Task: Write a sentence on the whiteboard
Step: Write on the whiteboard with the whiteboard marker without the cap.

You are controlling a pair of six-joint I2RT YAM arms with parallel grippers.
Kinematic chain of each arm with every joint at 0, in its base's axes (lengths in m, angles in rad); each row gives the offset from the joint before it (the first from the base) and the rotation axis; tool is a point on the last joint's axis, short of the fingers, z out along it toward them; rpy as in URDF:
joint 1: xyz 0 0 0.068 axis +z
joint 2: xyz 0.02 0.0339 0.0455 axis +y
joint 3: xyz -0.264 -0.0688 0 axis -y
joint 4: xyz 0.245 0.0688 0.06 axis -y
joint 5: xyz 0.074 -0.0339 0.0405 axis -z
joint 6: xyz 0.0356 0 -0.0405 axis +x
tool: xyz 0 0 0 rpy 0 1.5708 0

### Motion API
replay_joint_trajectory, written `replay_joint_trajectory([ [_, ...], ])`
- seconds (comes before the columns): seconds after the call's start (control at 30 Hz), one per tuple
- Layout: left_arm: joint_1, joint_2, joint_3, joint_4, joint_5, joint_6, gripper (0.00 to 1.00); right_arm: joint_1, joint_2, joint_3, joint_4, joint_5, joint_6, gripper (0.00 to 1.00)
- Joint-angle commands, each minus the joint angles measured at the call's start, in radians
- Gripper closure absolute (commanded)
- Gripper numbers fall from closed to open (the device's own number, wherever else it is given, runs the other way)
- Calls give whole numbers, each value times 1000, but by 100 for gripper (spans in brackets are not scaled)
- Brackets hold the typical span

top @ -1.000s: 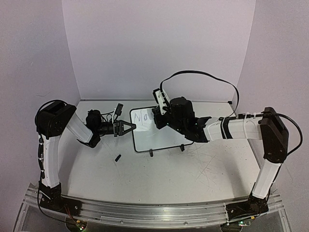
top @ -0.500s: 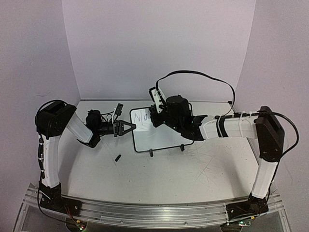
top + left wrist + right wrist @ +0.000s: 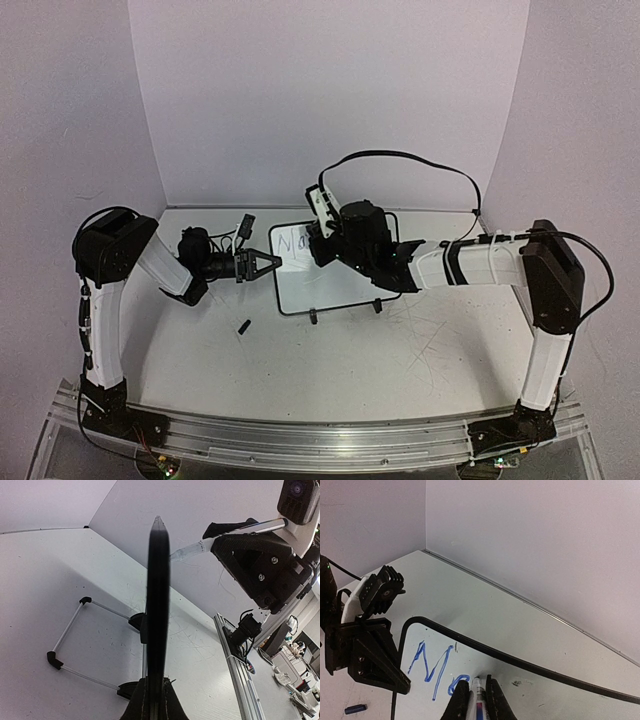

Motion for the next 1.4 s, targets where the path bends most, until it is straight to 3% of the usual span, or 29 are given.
replay_joint_trajectory([
  [0.0, 1, -30, 2, -5, 26, -1, 100, 4, 21, 25, 8, 49, -12, 100],
  [0.6, 1, -32, 1, -6, 27, -1, 100, 18, -20, -85, -9, 71, 39, 100],
  [1.37, 1, -31, -1, -7, 27, 0, 100, 0, -5, 16, 21, 154, -24, 100],
])
